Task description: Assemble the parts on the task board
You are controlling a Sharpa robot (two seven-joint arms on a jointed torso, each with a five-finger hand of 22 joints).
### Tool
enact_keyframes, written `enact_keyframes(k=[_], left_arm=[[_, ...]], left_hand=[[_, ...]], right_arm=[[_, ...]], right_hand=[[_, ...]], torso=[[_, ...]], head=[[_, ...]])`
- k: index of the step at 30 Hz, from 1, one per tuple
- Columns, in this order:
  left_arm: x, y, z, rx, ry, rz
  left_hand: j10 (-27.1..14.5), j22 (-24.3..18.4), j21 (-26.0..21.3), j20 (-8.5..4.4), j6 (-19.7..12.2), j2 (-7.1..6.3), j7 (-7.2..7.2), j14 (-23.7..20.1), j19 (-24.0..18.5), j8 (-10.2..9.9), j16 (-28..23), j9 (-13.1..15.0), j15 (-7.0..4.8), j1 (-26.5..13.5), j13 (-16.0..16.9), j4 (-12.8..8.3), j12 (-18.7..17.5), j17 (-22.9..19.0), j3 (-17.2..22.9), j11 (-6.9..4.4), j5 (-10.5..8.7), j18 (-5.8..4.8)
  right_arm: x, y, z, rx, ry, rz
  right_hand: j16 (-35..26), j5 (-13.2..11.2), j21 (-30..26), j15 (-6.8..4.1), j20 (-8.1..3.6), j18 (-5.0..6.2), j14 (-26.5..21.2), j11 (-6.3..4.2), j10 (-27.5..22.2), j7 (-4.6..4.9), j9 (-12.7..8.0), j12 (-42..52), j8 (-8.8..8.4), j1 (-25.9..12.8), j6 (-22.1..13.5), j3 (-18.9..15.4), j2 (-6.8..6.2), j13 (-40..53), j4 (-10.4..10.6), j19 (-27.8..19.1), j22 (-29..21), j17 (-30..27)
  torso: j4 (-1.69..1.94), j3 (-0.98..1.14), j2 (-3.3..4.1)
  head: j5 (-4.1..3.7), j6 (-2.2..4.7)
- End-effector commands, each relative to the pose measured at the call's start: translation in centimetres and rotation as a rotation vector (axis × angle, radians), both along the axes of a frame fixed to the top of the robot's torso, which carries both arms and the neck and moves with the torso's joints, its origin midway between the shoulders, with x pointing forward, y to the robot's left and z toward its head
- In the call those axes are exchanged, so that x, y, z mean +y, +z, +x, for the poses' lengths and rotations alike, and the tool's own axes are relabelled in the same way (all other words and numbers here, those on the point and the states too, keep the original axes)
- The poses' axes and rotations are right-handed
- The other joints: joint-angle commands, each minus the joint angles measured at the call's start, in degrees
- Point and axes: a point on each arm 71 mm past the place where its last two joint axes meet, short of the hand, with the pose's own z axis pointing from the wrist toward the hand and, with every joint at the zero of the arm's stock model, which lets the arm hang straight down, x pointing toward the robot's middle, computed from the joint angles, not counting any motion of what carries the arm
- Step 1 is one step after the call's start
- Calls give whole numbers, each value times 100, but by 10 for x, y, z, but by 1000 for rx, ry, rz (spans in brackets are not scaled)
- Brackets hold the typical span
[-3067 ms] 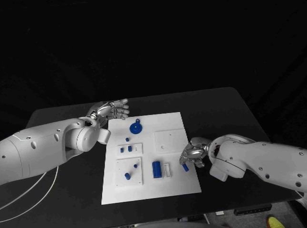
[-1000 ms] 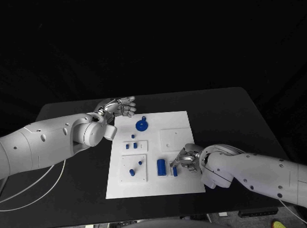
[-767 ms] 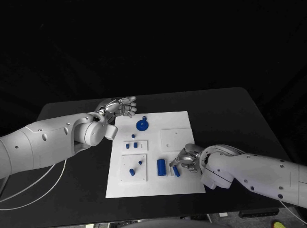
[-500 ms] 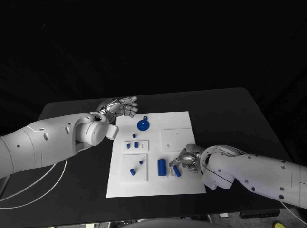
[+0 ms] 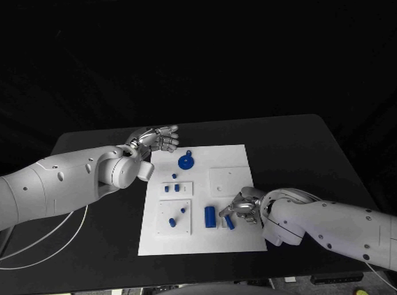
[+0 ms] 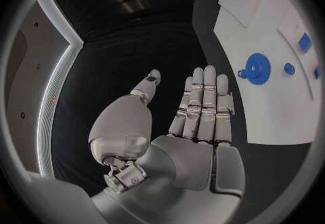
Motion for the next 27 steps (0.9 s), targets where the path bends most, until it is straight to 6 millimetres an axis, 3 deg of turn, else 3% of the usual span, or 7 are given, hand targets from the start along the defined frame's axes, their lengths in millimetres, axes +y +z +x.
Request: enact_keyframes(k=[1,7,16,20,27], left_arm=[[-2,1,0,-2,-13,-4],[-2,1,0,-1,-13,-4],[-2,1,0,2,-16,-4],[-2,1,0,2,-16,-2],[-1,0,0,5,-14,2]], left_hand=[[8,10,-24,-7,13,30,3,17,26,17,-38,-5,4,-14,0,5,-2,6,-20,0,-7,62],[6,11,-25,-6,11,30,4,15,26,16,-41,-6,5,-14,-1,6,-3,8,-19,1,-7,62],[4,13,-28,-6,8,29,5,13,25,15,-47,-8,6,-12,-1,6,-5,11,-17,2,-7,62],[3,14,-29,-6,7,29,5,13,25,15,-48,-9,6,-9,-1,5,-5,13,-16,3,-6,62],[3,17,-31,-6,6,31,5,13,24,15,-53,-10,7,3,-2,0,-5,17,-10,3,-5,64]], right_arm=[[1,-1,-2,4,58,-19],[-1,-2,-3,12,74,-24],[-4,-3,-5,11,96,-37],[-6,-4,-5,6,107,-53],[-6,-5,-6,13,119,-60]], right_hand=[[-23,-25,-32,-49,-62,305,-8,-2,-57,23,4,0,-17,-23,-49,54,-192,15,145,-2,13,-7],[-36,-22,-44,-39,-77,305,-25,11,-99,37,12,-8,-27,-129,-103,-32,-344,25,241,-23,15,-4],[-48,-22,-58,-32,-100,305,-52,20,-145,48,25,-15,-32,-130,-159,-120,-387,36,235,-58,23,4],[-47,-22,-59,-30,-112,305,-58,22,-156,49,36,-12,-25,-67,-169,-135,-336,42,199,-68,27,10],[-46,-22,-53,-34,-139,305,-53,17,-152,45,58,0,-4,416,-170,40,-100,48,-17,-65,37,20]], torso=[[-4,4,0],[-4,7,2],[-3,6,2],[-2,6,1],[-2,5,2]], head=[[3,0],[3,-10],[4,-13],[4,-19],[7,-38]])
